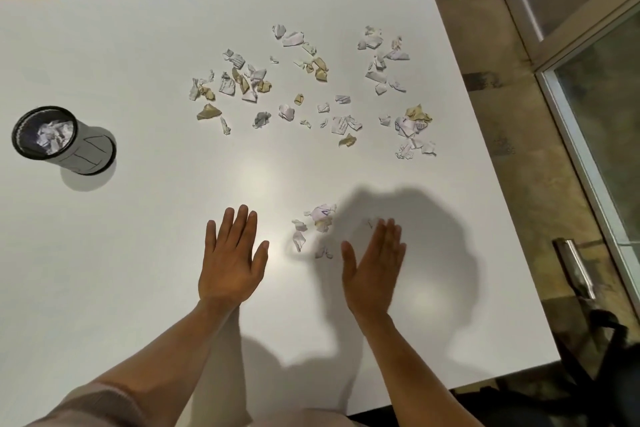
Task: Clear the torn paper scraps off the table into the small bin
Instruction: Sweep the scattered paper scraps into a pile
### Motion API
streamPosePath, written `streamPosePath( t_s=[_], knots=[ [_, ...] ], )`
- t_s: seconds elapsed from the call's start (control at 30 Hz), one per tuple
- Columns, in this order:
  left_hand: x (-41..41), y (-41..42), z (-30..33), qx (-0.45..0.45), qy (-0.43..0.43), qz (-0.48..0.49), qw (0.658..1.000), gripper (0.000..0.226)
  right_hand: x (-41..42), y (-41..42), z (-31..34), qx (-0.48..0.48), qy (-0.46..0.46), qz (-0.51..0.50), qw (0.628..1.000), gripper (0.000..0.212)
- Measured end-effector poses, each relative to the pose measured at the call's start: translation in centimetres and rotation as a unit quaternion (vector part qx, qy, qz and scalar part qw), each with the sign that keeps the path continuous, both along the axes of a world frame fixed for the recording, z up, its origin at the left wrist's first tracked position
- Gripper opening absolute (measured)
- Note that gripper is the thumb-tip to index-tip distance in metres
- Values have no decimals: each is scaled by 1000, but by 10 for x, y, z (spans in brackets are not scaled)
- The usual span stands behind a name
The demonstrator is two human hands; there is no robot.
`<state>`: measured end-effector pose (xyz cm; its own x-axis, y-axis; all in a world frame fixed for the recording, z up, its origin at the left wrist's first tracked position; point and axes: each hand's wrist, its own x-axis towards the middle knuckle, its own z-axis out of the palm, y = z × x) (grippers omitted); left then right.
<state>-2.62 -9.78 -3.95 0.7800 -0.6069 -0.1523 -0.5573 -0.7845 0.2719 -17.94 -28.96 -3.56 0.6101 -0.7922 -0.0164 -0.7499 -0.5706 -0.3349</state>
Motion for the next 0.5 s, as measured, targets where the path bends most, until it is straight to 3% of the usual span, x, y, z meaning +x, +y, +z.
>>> streamPosePath(
  t_s=[0.13,0.37,0.5],
  knots=[
    [0,-1,1,3,-1,4,1000,62,-8,-2,-6,20,52,7,998,85],
    [0,-1,0,7,5,5,1000,62,44,-7,-7,21,67,175,982,88],
    [0,0,0,2,5,3,1000,62,50,-10,-8,23,19,282,959,81]
  ],
)
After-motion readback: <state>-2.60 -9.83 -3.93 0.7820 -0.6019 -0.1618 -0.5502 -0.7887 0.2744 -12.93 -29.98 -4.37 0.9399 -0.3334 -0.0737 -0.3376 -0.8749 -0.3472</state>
